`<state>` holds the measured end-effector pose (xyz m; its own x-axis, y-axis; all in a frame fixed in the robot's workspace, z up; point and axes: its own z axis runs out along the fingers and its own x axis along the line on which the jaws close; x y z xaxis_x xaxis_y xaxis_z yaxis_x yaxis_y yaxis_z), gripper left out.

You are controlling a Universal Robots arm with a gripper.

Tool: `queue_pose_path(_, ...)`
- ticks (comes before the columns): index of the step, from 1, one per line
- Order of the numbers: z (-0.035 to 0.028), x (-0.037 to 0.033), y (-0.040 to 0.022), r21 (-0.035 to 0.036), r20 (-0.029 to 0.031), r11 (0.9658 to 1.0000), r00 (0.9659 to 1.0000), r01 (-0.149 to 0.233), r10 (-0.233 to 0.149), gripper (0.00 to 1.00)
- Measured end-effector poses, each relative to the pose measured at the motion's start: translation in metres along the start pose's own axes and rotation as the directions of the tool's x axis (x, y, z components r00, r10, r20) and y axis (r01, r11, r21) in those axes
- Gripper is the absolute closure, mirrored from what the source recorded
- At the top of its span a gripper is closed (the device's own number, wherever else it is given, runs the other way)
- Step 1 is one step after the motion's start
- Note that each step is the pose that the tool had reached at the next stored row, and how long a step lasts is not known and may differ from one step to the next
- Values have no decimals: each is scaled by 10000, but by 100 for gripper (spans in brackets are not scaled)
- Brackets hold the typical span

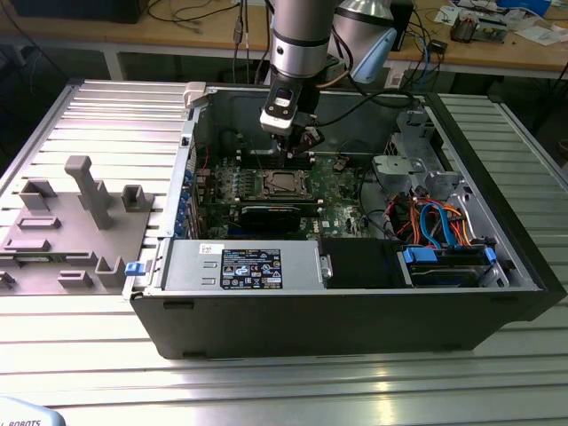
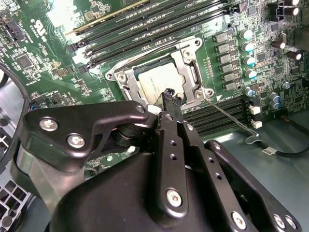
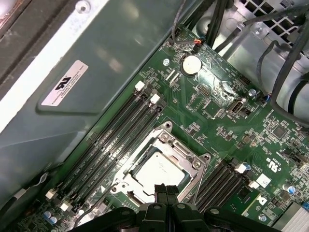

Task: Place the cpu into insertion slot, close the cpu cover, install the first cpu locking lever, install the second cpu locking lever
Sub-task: 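Install the first cpu locking lever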

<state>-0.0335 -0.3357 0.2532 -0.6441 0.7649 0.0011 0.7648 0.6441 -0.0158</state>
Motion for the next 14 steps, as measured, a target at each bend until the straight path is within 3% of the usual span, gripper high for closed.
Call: queue_pose_path(14, 0, 0, 0, 0, 10, 9981, 9981, 610, -610, 89)
